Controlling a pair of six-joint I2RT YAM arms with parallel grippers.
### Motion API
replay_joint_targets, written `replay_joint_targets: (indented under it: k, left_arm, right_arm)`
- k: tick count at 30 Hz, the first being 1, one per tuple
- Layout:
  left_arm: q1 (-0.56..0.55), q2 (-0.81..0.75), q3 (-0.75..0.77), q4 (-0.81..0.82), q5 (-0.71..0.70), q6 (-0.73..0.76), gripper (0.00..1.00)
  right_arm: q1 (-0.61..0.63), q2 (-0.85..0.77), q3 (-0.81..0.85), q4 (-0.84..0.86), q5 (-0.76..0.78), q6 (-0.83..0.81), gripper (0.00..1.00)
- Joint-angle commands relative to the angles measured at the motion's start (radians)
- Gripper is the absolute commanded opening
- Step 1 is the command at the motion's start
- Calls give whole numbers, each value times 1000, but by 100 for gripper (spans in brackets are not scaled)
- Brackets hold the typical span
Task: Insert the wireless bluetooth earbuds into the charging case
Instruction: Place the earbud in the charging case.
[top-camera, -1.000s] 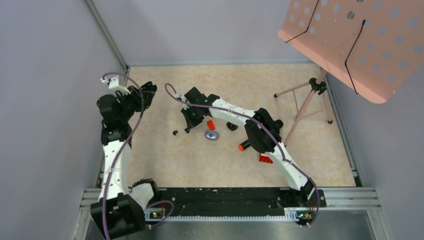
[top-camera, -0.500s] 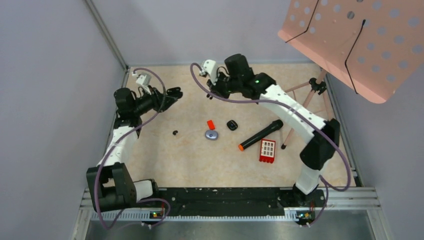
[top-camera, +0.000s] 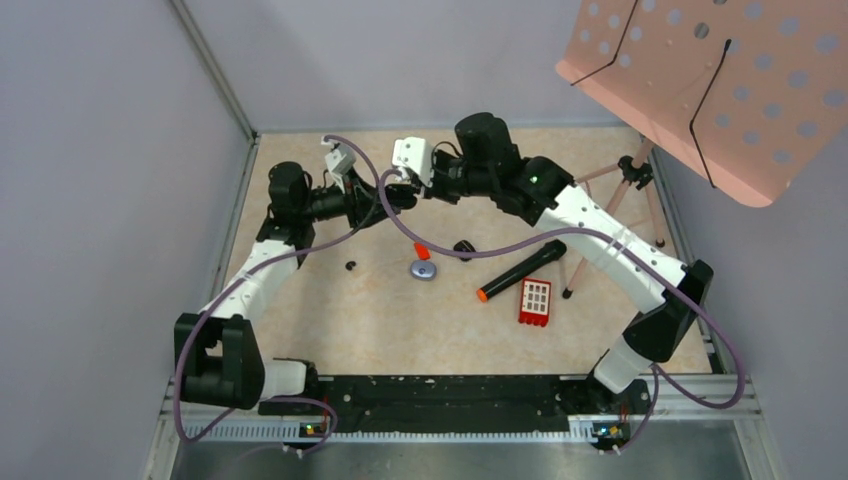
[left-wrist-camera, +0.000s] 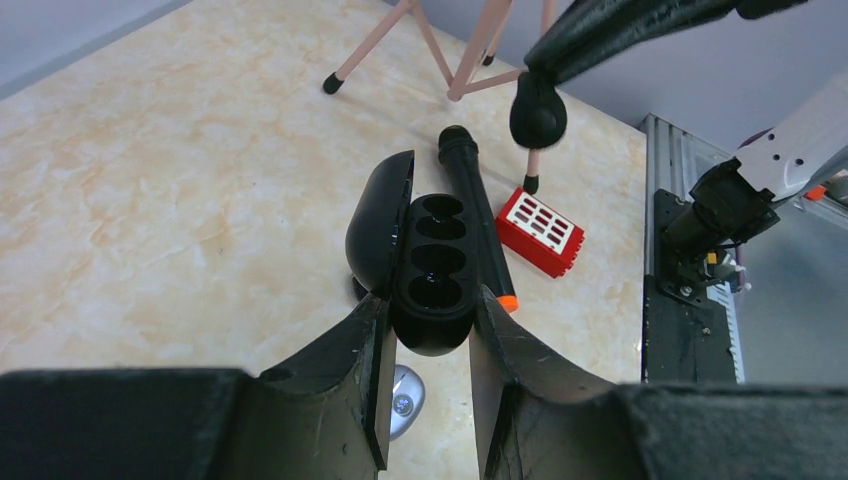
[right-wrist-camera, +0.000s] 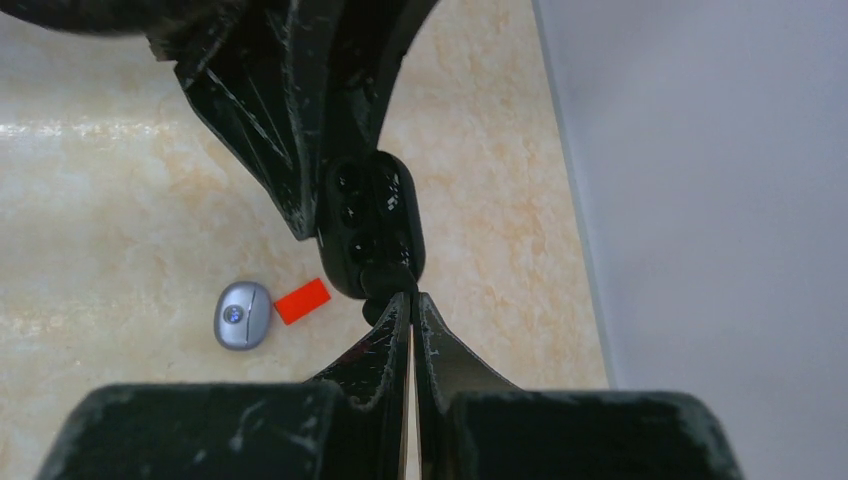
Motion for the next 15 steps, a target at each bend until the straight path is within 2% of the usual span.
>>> replay_joint_targets:
  k: [1, 15]
  left_arm:
    - [-22, -6, 29, 107, 25, -48, 0]
    - [-43, -24, 37, 150, 38, -122, 0]
  right_arm:
    - [40, 12, 25, 12, 33, -56, 0]
    - [50, 40, 10, 12, 63, -137, 0]
